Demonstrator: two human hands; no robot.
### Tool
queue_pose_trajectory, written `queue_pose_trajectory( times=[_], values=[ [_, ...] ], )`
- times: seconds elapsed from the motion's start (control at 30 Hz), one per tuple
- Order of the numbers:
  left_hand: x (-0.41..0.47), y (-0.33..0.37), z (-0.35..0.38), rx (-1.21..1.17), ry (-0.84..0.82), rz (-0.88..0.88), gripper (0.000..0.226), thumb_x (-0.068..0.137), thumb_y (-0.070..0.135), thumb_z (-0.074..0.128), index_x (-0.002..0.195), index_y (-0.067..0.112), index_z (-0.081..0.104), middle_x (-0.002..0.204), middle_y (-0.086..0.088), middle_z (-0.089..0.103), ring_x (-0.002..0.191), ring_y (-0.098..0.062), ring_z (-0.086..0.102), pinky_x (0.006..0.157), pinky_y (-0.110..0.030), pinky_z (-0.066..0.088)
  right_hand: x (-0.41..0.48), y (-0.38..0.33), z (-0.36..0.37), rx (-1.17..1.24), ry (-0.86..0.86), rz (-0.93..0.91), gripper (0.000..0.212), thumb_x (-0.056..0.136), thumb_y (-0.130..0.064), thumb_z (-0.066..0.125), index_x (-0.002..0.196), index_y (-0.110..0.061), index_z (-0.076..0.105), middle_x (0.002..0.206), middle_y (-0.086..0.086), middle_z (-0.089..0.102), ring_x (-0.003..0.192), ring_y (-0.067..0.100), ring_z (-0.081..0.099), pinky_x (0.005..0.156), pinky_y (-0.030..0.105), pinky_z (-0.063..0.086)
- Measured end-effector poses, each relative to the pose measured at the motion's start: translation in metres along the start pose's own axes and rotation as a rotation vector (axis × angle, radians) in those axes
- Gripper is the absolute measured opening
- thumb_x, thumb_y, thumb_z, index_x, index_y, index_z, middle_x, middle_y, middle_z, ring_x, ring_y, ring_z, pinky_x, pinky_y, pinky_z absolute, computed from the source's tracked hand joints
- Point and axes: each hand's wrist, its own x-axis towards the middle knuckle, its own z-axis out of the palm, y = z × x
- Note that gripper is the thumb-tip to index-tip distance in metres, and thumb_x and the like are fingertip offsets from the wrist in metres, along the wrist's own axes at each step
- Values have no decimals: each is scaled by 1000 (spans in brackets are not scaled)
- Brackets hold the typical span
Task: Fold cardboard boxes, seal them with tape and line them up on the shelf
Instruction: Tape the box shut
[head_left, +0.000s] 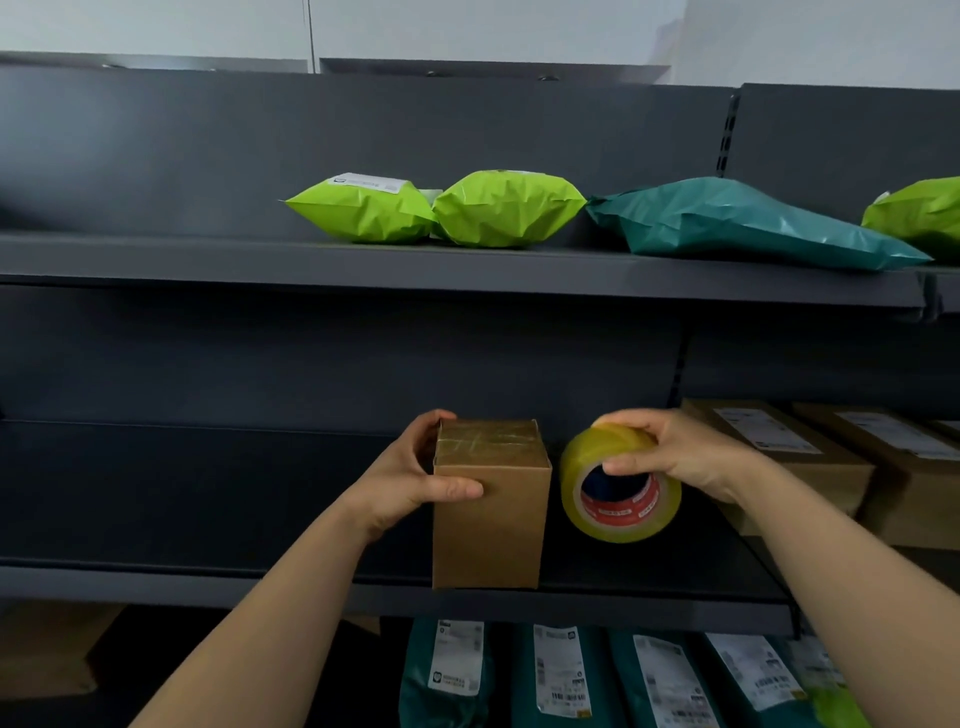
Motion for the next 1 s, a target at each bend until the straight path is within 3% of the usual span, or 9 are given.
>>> queue_pose_trajectory(
  times=[0.13, 0.23, 0.4, 0.47, 0.57, 0.67, 0.77, 0.87, 1.0],
  values=[
    [-1, 1, 1, -8, 8, 0, 97, 45, 36, 90, 132, 32, 46, 124, 9, 61, 113, -11, 60, 89, -29, 54, 1, 8, 3, 7, -14, 28, 48, 69, -18, 84, 108, -37, 65, 110, -6, 70, 106, 12, 64, 97, 31, 48],
    [-1, 2, 2, 6, 0, -5, 98, 45, 38, 90, 132, 34, 45, 125, 9, 60, 116, -12, 59, 91, -31, 53, -1, 13, 9, 28, -21, 37, 47, 70, -16, 83, 108, -37, 63, 111, -6, 69, 105, 10, 63, 92, 26, 48],
    [-6, 12, -1, 130, -10, -82, 118, 48, 50, 89, 148, 40, 27, 143, 13, 42, 130, -12, 45, 109, -39, 41, 0, 15, 18, 29, 15, 20, 48, 72, -15, 83, 110, -35, 62, 107, -9, 68, 100, 4, 62, 75, 12, 46],
    [-9, 22, 4, 289, 52, -23, 110, 61, 63, 79, 151, 42, 21, 151, 21, 23, 139, -6, 26, 118, -38, 25, -1, 17, 21, 20, 3, 21, 48, 72, -16, 83, 110, -36, 61, 106, -10, 67, 96, 1, 61, 69, 9, 46],
    [-8, 32, 23, 875, 109, 256, 70, 89, 69, 37, 151, 36, 29, 155, 23, 19, 144, 3, 9, 121, -32, 0, -2, 23, 24, 31, -6, 25, 49, 73, -16, 82, 113, -34, 60, 107, -8, 68, 96, 1, 61, 68, 8, 46],
    [-7, 26, 32, 1134, 85, 329, 53, 102, 49, 29, 151, 31, 30, 158, 13, 26, 146, -2, 16, 120, -23, 3, -2, 25, 24, 48, 17, 19, 48, 73, -18, 82, 112, -36, 61, 109, -7, 68, 100, 4, 61, 75, 12, 45],
    [-6, 35, 30, 1265, 113, 357, 51, 102, 48, 31, 150, 29, 35, 156, 10, 35, 143, -5, 28, 121, -25, 6, -1, 25, 23, 63, 28, 8, 46, 73, -18, 83, 109, -37, 61, 108, -7, 68, 100, 5, 62, 77, 13, 46],
    [0, 42, 46, 1274, 121, 434, 51, 102, 46, 32, 148, 24, 39, 154, 6, 38, 143, -8, 31, 120, -26, 11, 0, 24, 23, 35, 16, 3, 49, 73, -16, 83, 113, -34, 61, 107, -7, 68, 97, 4, 62, 75, 12, 46],
    [0, 41, 57, 1289, 76, 380, 53, 102, 46, 31, 152, 27, 31, 158, 8, 31, 144, -9, 28, 116, -25, 19, 1, 26, 22, 36, 19, -4, 49, 72, -16, 83, 112, -35, 60, 108, -7, 67, 97, 4, 61, 74, 11, 46]
  ],
)
